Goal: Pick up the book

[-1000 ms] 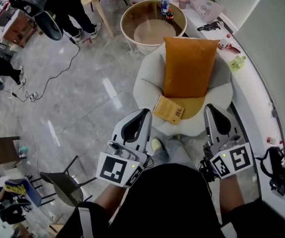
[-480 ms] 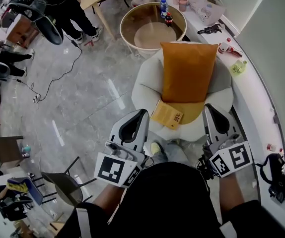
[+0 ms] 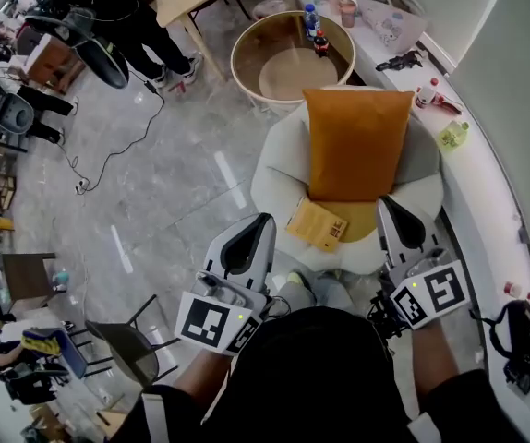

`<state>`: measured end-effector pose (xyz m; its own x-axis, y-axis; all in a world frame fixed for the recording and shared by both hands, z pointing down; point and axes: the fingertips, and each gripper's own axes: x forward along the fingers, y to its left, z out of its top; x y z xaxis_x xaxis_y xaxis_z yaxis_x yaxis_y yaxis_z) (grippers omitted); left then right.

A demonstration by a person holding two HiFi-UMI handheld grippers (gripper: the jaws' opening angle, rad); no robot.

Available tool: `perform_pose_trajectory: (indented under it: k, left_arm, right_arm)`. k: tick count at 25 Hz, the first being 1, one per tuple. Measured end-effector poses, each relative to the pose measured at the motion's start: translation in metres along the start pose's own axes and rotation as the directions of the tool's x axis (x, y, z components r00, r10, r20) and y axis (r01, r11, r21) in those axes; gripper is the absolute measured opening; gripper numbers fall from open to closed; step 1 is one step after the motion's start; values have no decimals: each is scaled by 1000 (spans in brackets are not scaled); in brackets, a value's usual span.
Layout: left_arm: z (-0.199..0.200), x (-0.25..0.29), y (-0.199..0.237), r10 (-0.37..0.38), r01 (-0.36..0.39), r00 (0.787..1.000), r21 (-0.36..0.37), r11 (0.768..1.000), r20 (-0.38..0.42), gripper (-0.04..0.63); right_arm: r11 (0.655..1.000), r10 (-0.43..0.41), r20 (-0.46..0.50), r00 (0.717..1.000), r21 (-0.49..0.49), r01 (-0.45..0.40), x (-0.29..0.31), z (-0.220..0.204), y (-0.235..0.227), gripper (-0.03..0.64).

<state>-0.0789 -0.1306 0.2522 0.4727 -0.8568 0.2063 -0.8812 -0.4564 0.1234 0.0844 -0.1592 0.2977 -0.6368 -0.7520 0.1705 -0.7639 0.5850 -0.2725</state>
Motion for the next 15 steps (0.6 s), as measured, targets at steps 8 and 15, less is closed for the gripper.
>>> perform_pose_trajectory:
  k: [8, 15]
  left_arm:
    - [-3, 0, -4, 31, -30, 999, 12, 999, -12, 5]
    - [-7, 1, -1, 35, -35, 999, 14, 999, -8, 5]
  right_arm:
    - [1000, 18, 17, 1000, 12, -18, 2, 1, -12, 15]
    - [999, 36, 10, 999, 20, -36, 9, -7, -8, 15]
